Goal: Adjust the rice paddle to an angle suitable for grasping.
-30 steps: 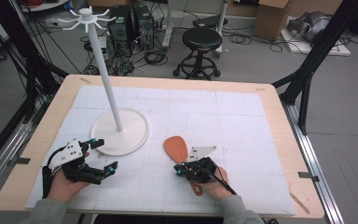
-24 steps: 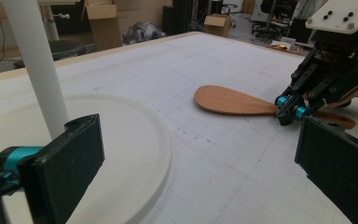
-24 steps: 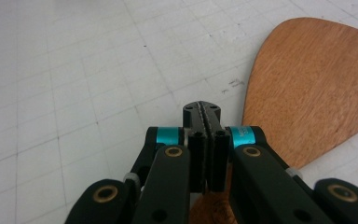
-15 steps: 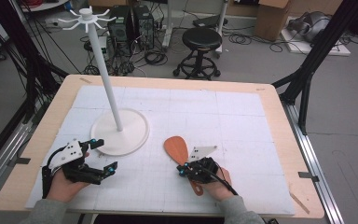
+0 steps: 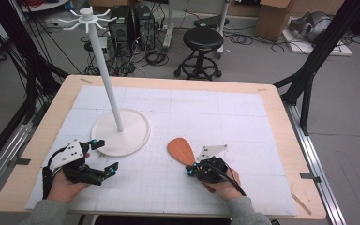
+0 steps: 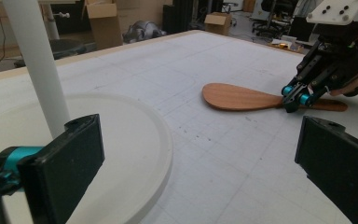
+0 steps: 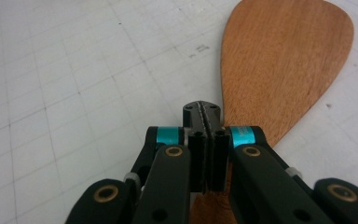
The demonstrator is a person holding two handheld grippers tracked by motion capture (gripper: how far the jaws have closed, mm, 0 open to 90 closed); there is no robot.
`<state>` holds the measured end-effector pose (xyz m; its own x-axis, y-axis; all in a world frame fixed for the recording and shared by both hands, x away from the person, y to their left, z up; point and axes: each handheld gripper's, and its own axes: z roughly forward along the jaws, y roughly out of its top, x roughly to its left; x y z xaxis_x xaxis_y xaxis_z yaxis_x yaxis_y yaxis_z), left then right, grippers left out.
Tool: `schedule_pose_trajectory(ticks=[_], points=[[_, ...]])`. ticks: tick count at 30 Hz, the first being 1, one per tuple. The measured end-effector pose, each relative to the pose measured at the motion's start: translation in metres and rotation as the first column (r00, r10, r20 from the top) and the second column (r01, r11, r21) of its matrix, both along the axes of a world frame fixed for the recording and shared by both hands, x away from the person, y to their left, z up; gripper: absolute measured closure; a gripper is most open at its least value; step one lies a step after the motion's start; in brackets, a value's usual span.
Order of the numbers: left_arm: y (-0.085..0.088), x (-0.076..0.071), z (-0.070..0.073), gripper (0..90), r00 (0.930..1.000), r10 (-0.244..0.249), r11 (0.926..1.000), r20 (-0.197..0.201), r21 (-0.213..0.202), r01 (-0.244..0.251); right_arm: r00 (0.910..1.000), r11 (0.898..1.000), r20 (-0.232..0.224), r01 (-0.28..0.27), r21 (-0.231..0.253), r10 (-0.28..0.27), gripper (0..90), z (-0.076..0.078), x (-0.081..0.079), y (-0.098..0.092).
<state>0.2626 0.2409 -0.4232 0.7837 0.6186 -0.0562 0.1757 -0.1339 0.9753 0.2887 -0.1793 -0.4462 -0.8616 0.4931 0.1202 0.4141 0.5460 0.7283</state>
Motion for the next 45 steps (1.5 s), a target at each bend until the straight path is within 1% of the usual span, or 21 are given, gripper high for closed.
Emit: schedule_pose_trajectory(ticks=[1,2,7,10,11,21,25,28,30,31,32,33,34,35,37,40,44,45], points=[[0.0,0.0,0.0,1.8,1.0,-0.001,1.0,0.0,0.0,0.001,1.0,1.0,0.0,0.0,0.0,0.0,89.2,0.0,0.0,0.0],[0.0,0.0,0.0,1.8,1.0,-0.002,1.0,0.0,0.002,0.002,0.9999,1.0,-0.013,0.007,0.007,-0.007,89.3,0.0,0.001,-0.005],[0.0,0.0,0.0,1.8,1.0,-0.002,1.0,-0.002,-0.002,0.002,0.9996,1.0,-0.02,0.022,-0.001,-0.022,89.3,0.001,0.001,-0.014],[-0.001,0.0,0.0,1.8,1.0,0.0,1.0,-0.002,-0.001,0.0,0.9994,1.0,-0.018,0.029,-0.013,-0.029,89.3,0.002,0.001,-0.023],[-0.001,0.0,0.0,1.8,1.0,0.0,1.0,-0.002,-0.001,0.0,0.9994,1.0,-0.018,0.029,-0.013,-0.029,89.3,0.002,0.001,-0.023],[-0.001,0.001,-0.001,1.8,1.0,-0.001,1.0,-0.003,0.0,0.001,0.9971,0.997,-0.012,0.075,-0.018,-0.075,89.4,0.002,0.006,-0.044],[-0.001,0.001,0.0,1.8,1.0,-0.001,1.0,-0.001,-0.002,0.001,0.9965,0.996,-0.012,0.082,-0.021,-0.083,89.5,0.002,0.007,-0.046],[-0.001,0.001,0.0,1.8,1.0,-0.002,1.0,-0.002,-0.001,0.002,0.996,0.996,0.0,0.089,-0.022,-0.089,89.6,0.002,0.009,-0.048],[-0.001,0.001,0.0,1.8,1.0,-0.001,1.0,-0.002,-0.003,0.001,0.9956,0.995,-0.007,0.093,-0.02,-0.093,89.6,0.002,0.01,-0.049],[-0.001,0.001,0.0,1.8,1.0,-0.001,1.0,-0.002,-0.003,0.001,0.9951,0.995,-0.017,0.097,-0.01,-0.097,89.6,0.002,0.011,-0.05],[-0.001,0.001,-0.001,1.8,1.0,0.002,1.0,-0.002,-0.006,-0.002,0.9941,0.994,-0.026,0.105,-0.006,-0.105,89.7,0.002,0.011,-0.05],[-0.001,0.001,-0.001,1.8,1.0,0.001,1.0,-0.003,-0.008,-0.001,0.9944,0.995,-0.021,0.104,-0.007,-0.104,89.7,0.002,0.01,-0.049],[-0.001,0.002,-0.001,1.8,1.0,0.001,1.0,-0.003,-0.007,-0.001,0.9952,0.995,-0.021,0.096,0.002,-0.096,89.7,0.003,0.009,-0.048],[-0.001,0.002,-0.001,1.8,1.0,0.002,1.0,-0.003,-0.006,-0.002,0.9962,0.996,-0.023,0.085,0.021,-0.085,89.7,0.004,0.009,-0.047],[-0.001,0.002,-0.001,1.8,1.0,0.005,0.9999,-0.005,-0.011,-0.005,0.9969,0.996,0.001,0.079,0.037,-0.079,89.7,0.009,0.008,-0.041],[-0.001,0.004,-0.001,1.8,1.0,0.004,0.9999,-0.001,-0.014,-0.004,0.9962,0.993,0.016,0.084,0.084,-0.086,89.7,0.017,0.008,-0.031],[-0.001,0.004,-0.001,1.8,1.0,0.004,0.9996,-0.002,-0.027,-0.004,0.997,0.994,0.029,0.069,0.081,-0.071,89.7,0.022,0.014,-0.015],[-0.001,0.004,0.0,1.8,1.0,0.002,0.9993,-0.002,-0.036,-0.003,0.9972,0.994,0.025,0.068,0.089,-0.07,89.7,0.025,0.018,-0.009]])
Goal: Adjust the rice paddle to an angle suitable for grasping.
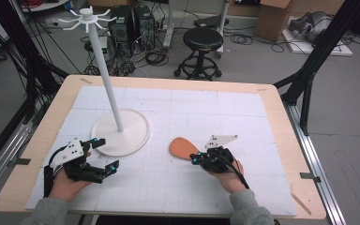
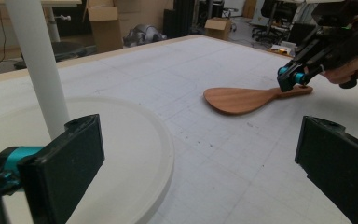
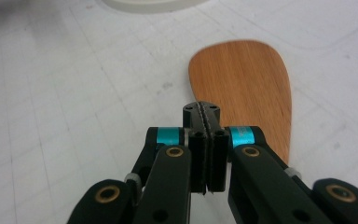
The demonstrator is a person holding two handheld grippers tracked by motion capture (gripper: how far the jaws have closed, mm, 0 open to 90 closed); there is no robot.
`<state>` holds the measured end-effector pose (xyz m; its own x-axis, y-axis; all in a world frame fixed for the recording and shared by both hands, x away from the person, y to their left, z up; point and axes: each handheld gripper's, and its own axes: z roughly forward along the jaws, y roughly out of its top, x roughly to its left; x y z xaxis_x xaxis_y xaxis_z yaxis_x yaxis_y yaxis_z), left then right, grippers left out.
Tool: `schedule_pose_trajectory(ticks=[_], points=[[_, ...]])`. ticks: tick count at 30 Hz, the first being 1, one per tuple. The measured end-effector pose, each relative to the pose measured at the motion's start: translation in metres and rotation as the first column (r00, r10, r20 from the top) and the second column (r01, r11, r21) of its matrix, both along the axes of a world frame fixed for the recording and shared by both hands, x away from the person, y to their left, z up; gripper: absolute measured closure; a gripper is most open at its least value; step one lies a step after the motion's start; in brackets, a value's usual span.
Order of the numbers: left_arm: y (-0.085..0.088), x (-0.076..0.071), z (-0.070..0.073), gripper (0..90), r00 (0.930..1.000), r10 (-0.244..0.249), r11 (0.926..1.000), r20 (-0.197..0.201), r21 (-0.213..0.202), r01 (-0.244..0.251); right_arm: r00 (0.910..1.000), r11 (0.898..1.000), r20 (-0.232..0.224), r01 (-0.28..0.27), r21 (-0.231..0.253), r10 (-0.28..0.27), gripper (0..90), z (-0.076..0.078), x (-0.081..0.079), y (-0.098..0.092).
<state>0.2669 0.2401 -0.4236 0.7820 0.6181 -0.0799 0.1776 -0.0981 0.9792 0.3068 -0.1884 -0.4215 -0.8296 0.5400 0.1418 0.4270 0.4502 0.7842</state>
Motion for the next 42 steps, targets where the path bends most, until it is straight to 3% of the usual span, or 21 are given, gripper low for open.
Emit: schedule_pose_trajectory(ticks=[3,10,16,20,29,38,42], points=[[0.001,0.0,0.001,1.8,1.0,0.002,0.9997,0.007,-0.024,-0.002,0.9999,1.0,-0.001,-0.011,-0.002,0.011,89.7,0.005,0.009,0.009],[0.0,-0.001,0.001,1.8,1.0,0.0,0.9999,0.007,-0.016,0.0,0.9986,0.999,0.023,-0.047,-0.008,0.047,89.7,0.012,0.027,0.026],[0.001,-0.001,0.001,1.8,1.0,0.002,0.9999,0.002,-0.011,-0.002,0.9986,0.999,0.026,-0.045,-0.024,0.046,89.7,0.009,0.046,0.04],[0.001,-0.002,0.001,1.8,1.0,0.003,1.0,0.001,-0.008,-0.003,0.9988,0.997,0.034,-0.032,-0.071,0.035,89.7,0.005,0.061,0.053],[0.001,-0.001,0.001,1.7,0.9999,0.011,0.9999,0.004,0.01,-0.011,0.9995,0.994,0.015,-0.027,-0.11,0.028,89.7,0.0,0.081,0.07],[0.001,-0.001,0.001,1.8,1.0,0.006,1.0,0.0,0.005,-0.006,0.9999,0.987,-0.004,-0.016,-0.162,0.015,89.6,-0.011,0.093,0.077],[0.002,-0.001,0.001,1.8,1.0,0.005,1.0,0.0,0.002,-0.005,0.9999,0.982,0.007,-0.014,-0.189,0.016,89.6,-0.014,0.097,0.081]])
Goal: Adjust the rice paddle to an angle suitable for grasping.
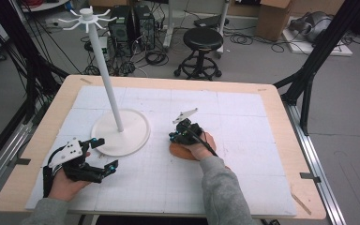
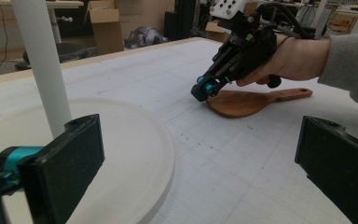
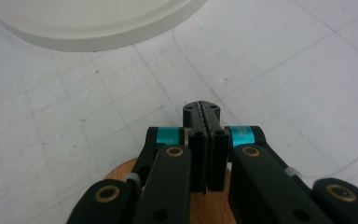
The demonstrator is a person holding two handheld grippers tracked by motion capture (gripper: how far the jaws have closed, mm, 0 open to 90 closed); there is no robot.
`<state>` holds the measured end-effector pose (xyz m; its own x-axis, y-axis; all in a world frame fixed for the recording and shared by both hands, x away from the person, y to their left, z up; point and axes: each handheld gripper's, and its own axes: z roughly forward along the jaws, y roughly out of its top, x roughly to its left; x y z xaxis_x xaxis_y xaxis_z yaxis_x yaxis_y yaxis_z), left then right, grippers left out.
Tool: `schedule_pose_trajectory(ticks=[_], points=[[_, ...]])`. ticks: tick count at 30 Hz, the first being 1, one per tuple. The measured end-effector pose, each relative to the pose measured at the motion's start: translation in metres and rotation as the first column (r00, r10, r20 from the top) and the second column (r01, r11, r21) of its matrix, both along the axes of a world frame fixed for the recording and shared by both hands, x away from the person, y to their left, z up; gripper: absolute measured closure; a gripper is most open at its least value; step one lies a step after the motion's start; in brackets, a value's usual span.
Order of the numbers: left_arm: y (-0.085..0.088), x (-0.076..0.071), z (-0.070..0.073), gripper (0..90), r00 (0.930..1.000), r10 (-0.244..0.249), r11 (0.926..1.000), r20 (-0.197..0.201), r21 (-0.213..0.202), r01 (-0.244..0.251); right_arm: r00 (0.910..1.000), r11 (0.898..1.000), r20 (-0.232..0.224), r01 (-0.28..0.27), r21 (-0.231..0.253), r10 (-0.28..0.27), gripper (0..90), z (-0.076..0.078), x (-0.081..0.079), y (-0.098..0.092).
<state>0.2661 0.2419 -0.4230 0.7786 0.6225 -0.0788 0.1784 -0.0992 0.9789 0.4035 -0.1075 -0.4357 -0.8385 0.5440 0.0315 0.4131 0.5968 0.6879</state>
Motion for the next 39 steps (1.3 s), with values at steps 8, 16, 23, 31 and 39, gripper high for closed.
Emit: schedule_pose_trajectory(ticks=[8,16,23,31,39], points=[[0.0,0.0,0.0,1.8,1.0,0.006,1.0,0.002,-0.001,-0.006,0.9996,1.0,-0.017,0.023,-0.002,-0.023,89.7,-0.002,0.001,0.001],[0.0,-0.001,0.0,1.8,1.0,0.002,0.9999,-0.004,0.014,-0.002,0.9986,0.999,-0.05,0.014,-0.028,-0.015,89.7,0.001,-0.006,-0.002],[0.0,-0.002,0.0,1.8,1.0,0.003,0.9998,-0.007,0.019,-0.002,0.9983,1.0,-0.058,0.011,-0.001,-0.011,89.7,-0.001,-0.019,-0.009],[-0.001,-0.003,0.0,1.8,1.0,-0.003,0.9999,-0.004,0.01,0.003,0.993,0.999,-0.117,-0.005,0.052,0.011,89.7,-0.004,-0.035,-0.025],[0.0,-0.002,0.0,1.8,1.0,0.003,0.9999,-0.009,0.015,-0.003,0.994,0.999,-0.105,-0.029,0.035,0.033,89.8,-0.003,-0.049,-0.035]])
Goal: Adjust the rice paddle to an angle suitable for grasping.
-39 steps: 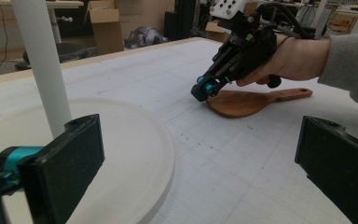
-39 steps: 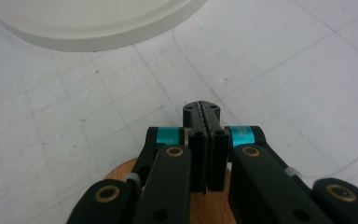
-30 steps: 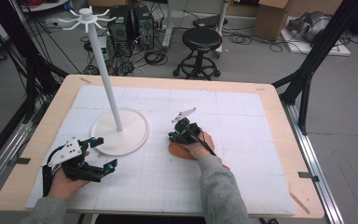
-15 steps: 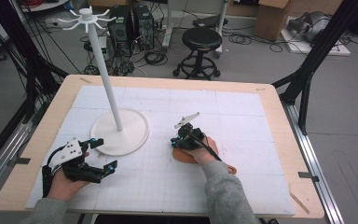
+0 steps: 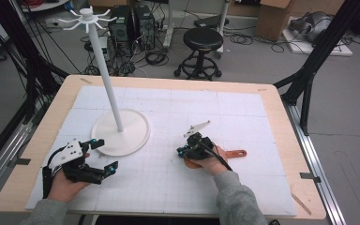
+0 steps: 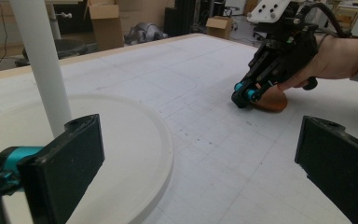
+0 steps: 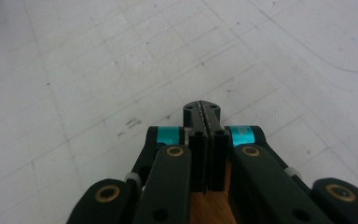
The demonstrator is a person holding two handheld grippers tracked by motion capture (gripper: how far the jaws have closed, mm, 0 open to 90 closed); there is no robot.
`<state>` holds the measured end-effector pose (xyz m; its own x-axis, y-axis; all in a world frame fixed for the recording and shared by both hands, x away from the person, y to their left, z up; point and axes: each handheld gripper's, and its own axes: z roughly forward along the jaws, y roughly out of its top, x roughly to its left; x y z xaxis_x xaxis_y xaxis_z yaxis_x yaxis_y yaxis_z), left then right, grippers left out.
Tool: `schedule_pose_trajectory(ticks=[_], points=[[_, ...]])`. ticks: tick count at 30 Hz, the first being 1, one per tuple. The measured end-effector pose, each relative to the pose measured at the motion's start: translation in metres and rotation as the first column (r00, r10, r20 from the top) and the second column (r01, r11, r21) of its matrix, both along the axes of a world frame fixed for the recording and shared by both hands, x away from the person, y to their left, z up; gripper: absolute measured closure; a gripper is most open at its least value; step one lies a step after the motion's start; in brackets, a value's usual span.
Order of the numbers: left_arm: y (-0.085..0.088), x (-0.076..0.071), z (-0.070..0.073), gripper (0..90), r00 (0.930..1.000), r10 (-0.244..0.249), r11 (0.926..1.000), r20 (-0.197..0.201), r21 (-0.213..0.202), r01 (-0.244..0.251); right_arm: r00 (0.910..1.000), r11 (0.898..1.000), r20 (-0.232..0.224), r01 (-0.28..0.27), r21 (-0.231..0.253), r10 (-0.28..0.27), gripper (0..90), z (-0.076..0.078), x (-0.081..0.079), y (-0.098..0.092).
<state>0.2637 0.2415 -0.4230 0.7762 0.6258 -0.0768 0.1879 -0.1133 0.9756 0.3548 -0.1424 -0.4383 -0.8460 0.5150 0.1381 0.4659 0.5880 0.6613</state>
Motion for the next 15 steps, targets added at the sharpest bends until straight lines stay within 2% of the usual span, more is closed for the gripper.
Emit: schedule_pose_trajectory(ticks=[6,7,9,11,12,15], points=[[0.0,0.0,0.0,1.7,1.0,0.001,1.0,-0.001,0.002,-0.001,1.0,1.0,0.005,-0.005,0.011,0.005,89.7,-0.001,-0.007,-0.006],[-0.001,0.001,-0.001,1.8,1.0,0.0,1.0,-0.006,0.001,0.0,1.0,1.0,-0.006,-0.002,0.012,0.002,89.7,0.0,-0.007,-0.006],[-0.001,0.002,-0.001,1.8,1.0,-0.002,1.0,-0.002,0.005,0.002,0.9997,1.0,0.018,-0.013,0.002,0.013,89.7,0.002,-0.007,-0.007],[-0.002,0.003,-0.002,1.8,1.0,-0.002,1.0,-0.008,0.003,0.002,0.9993,1.0,0.035,0.011,0.016,-0.012,89.7,0.004,-0.004,-0.01],[-0.002,0.003,-0.002,1.8,1.0,-0.002,1.0,-0.006,0.005,0.003,0.998,0.999,0.047,0.04,0.025,-0.041,89.7,0.005,-0.001,-0.014],[-0.002,0.004,-0.002,1.8,1.0,-0.004,1.0,-0.004,0.0,0.004,0.993,0.994,0.05,0.107,0.019,-0.108,89.7,0.003,0.006,-0.021]])
